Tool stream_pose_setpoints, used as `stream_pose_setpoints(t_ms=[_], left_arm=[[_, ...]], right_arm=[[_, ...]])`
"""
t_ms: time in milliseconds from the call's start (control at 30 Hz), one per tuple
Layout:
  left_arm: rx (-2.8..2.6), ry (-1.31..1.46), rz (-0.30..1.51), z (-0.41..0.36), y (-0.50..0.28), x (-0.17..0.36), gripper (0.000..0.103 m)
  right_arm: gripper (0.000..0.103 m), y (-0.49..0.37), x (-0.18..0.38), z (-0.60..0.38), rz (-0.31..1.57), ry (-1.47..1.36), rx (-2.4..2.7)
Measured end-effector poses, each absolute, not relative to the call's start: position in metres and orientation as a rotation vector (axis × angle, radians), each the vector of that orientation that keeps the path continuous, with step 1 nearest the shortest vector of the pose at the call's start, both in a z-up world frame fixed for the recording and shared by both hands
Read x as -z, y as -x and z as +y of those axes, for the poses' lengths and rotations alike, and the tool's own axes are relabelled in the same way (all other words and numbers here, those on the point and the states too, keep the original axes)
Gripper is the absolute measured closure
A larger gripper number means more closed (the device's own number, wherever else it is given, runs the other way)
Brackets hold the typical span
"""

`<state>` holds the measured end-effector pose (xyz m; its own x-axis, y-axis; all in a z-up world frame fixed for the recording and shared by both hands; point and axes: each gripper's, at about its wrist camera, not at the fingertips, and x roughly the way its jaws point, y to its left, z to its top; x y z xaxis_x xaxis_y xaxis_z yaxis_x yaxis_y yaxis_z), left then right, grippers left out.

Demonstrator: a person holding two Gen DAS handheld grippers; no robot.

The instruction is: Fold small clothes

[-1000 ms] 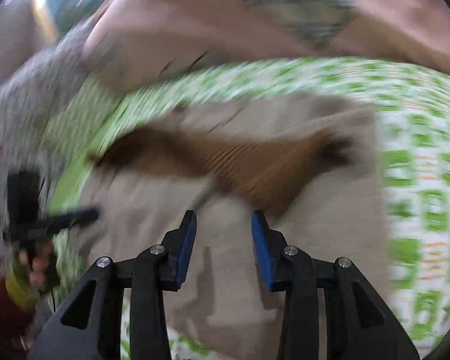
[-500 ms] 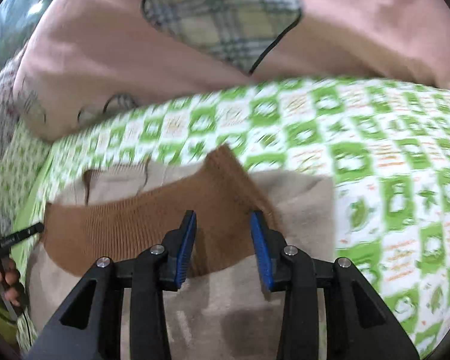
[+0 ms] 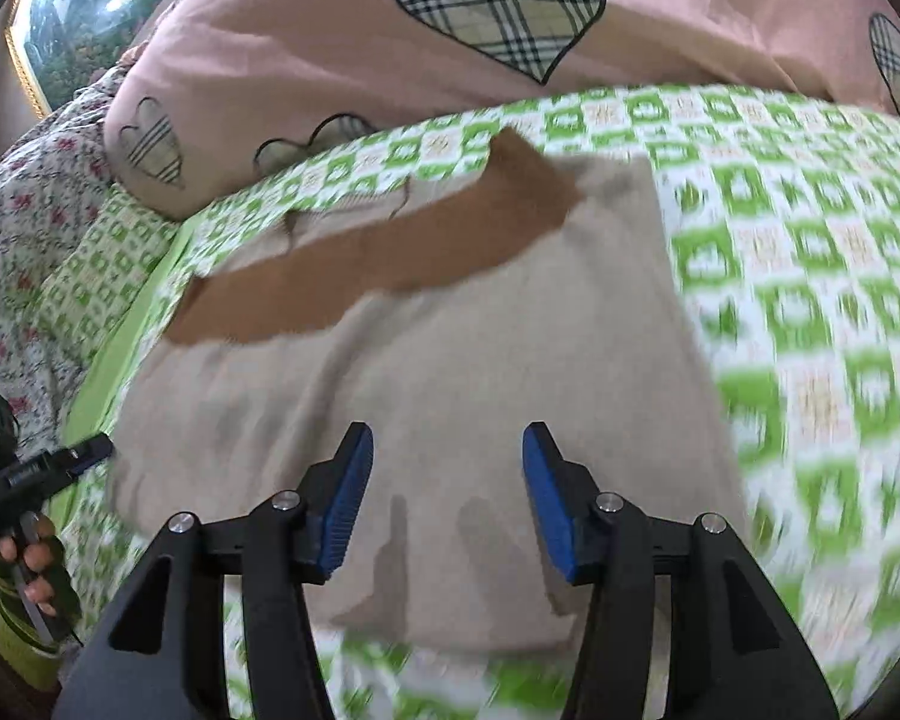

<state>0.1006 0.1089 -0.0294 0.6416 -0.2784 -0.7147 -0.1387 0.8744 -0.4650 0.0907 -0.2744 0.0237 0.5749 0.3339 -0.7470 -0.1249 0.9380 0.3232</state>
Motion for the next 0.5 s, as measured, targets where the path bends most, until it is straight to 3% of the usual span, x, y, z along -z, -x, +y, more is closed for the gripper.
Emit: stream_pose_setpoints(t_ms=[233, 500], left_arm=[[0.11, 0.615, 0.936, 0.088, -0.062, 0.056, 0.043], [0.092, 0.702, 0.894, 0.079, -0.071, 0.066, 0.032]], right_arm=[[0.044, -0.044, -0.016, -0.257, 0.949, -0.296, -0.31], [0.043, -0.021, -0.004, -0.236, 0.999, -0.301, -0.363]])
